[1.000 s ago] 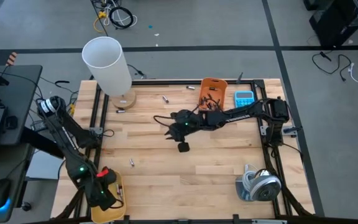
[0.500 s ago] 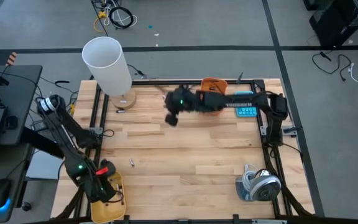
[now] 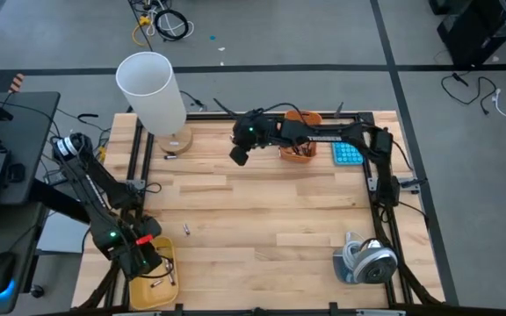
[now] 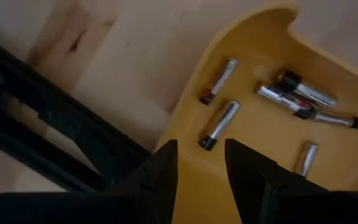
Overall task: Sort batteries
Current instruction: Put the silver battery into the yellow bin
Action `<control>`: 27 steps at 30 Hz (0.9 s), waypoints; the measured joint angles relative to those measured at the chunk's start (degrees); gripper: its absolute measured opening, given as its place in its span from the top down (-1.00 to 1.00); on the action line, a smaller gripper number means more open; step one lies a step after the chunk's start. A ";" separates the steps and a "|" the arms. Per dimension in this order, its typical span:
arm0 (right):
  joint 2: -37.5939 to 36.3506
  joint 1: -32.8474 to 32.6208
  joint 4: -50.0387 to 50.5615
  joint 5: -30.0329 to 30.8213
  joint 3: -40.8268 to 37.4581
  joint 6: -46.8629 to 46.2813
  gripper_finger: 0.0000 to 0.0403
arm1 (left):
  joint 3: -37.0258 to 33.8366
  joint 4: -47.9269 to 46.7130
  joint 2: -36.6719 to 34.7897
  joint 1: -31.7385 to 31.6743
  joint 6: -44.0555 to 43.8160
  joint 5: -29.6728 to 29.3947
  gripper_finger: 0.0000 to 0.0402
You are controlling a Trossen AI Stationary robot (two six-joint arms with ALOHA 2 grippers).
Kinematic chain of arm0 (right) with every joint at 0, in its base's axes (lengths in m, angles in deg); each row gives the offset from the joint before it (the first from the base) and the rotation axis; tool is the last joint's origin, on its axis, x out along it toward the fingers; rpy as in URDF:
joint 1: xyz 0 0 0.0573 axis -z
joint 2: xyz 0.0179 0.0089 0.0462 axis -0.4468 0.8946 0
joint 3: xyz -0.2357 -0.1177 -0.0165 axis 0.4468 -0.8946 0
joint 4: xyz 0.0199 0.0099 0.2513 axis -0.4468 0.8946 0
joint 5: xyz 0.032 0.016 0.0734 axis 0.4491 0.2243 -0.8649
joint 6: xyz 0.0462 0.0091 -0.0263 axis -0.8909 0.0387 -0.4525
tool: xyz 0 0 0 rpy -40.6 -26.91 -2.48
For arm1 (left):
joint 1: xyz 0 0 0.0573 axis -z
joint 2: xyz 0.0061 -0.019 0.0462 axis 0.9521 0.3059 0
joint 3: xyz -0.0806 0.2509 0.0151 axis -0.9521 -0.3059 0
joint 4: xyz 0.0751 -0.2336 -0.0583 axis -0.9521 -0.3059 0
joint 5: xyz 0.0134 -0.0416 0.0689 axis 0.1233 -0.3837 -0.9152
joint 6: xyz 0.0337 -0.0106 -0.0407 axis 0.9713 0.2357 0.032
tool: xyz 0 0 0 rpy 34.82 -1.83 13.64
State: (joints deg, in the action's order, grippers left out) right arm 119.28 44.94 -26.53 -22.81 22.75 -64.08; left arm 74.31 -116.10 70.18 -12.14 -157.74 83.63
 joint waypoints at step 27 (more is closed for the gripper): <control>21.21 1.72 22.78 5.01 28.53 -2.50 0.35 | 10.02 -2.99 -0.44 0.39 0.24 -1.62 0.41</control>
State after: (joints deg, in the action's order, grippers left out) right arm 140.50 46.66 -3.75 -17.80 51.28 -66.58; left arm 84.33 -119.08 69.74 -11.74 -157.50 82.01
